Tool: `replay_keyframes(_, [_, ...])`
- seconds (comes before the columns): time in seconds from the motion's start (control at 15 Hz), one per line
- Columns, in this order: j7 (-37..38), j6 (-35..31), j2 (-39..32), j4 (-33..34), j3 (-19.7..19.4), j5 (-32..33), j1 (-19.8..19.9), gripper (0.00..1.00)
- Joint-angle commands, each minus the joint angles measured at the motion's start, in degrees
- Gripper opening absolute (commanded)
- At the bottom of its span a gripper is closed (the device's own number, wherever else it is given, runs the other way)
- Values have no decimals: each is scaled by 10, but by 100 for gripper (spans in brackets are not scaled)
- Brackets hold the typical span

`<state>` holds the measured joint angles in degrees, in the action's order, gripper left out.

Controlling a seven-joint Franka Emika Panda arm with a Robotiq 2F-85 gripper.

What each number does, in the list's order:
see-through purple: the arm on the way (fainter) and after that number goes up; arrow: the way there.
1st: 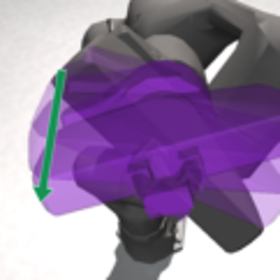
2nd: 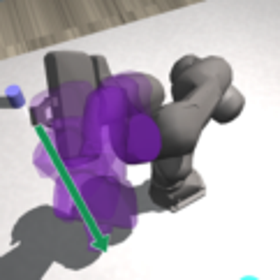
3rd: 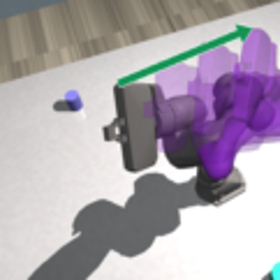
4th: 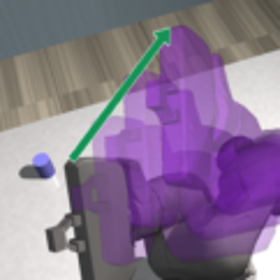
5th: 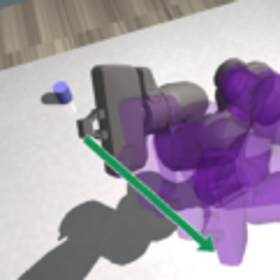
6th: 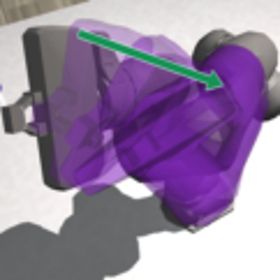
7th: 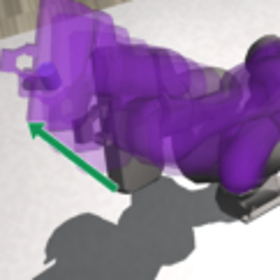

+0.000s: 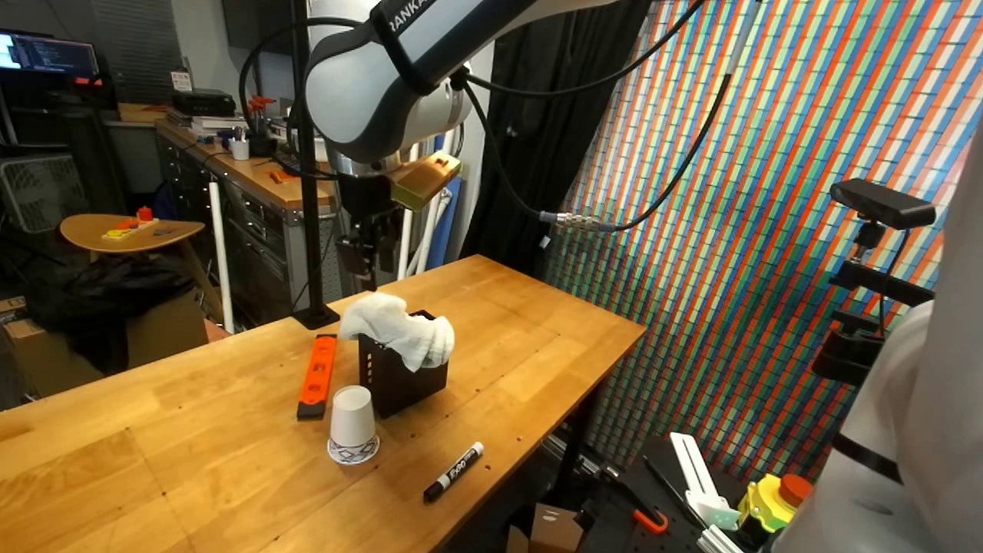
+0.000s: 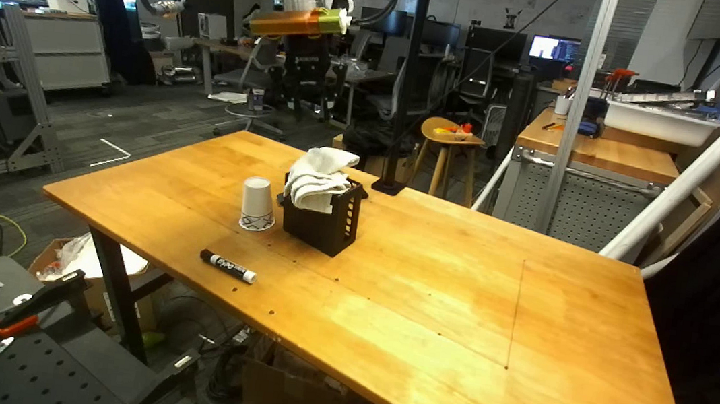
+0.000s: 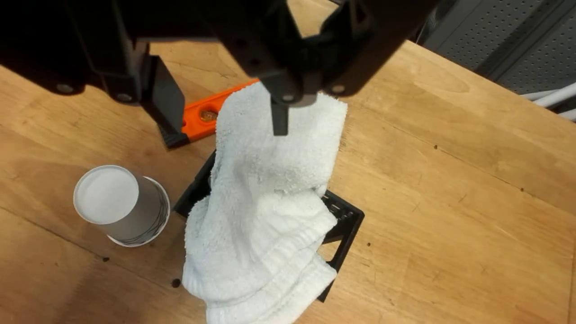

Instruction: Pick up the white towel and place it on the basket, push the towel into the basket

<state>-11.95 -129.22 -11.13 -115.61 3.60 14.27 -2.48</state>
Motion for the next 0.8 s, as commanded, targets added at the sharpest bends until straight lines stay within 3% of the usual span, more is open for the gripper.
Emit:
replay_keyframes(0.0, [15, 10, 17, -17, -5, 23, -8, 25])
replay_keyframes(0.13, [19, 11, 13, -19, -4, 21, -8, 10])
replay_keyframes(0.33, [17, 6, 0, -22, 0, 12, -10, 1])
replay_keyframes(0.73, [18, -3, -32, -18, 2, 9, -16, 6])
